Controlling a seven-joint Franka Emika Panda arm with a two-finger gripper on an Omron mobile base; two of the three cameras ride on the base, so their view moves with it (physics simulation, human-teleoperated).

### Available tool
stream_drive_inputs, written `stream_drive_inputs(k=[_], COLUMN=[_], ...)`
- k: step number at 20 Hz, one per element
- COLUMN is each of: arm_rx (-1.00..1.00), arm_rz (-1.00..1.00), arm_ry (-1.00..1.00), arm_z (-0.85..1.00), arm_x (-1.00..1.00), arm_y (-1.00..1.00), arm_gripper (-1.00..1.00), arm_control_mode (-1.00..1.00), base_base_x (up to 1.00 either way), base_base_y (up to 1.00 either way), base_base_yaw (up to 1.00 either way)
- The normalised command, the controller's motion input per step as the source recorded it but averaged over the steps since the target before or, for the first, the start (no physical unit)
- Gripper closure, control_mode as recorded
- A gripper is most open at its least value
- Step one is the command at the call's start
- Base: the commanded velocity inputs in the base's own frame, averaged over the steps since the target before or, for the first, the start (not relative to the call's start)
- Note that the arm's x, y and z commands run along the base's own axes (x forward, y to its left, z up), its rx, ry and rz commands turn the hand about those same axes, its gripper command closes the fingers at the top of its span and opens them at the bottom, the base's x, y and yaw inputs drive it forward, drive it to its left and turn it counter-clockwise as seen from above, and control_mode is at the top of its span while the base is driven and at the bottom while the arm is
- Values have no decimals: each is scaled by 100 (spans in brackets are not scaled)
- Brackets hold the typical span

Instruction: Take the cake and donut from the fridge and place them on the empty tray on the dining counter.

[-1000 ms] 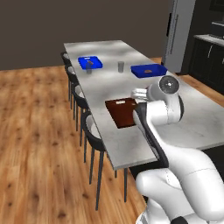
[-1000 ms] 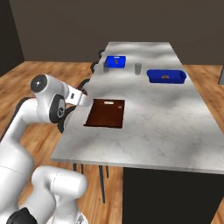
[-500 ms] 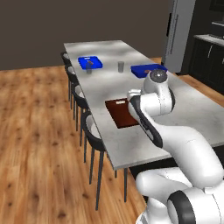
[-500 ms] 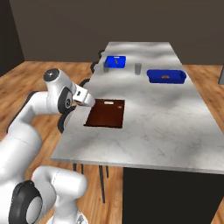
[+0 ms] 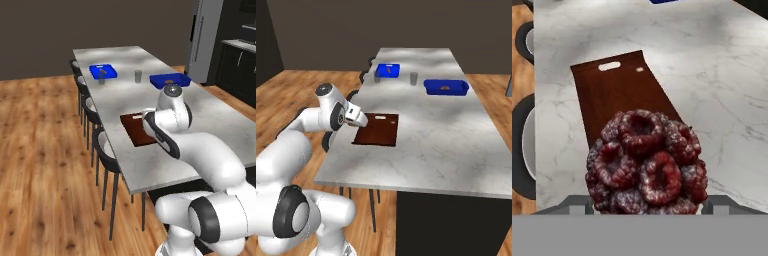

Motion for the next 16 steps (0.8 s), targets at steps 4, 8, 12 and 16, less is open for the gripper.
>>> stream_drive_inputs(k=[4,8,12,16], arm_rx=[0,0,0,0], arm_rz=[0,-1,-1,-2], arm_ry=[0,0,0,0], arm_z=[-33,-29,-29,-30], arm_x=[38,45,42,33], arm_y=[0,0,0,0], arm_gripper=[100,100,100,100], arm_control_mode=[-100,-100,-100,-100], base_base_x=[0,0,0,0], base_base_y=[0,0,0,0], base_base_yaw=[0,0,0,0])
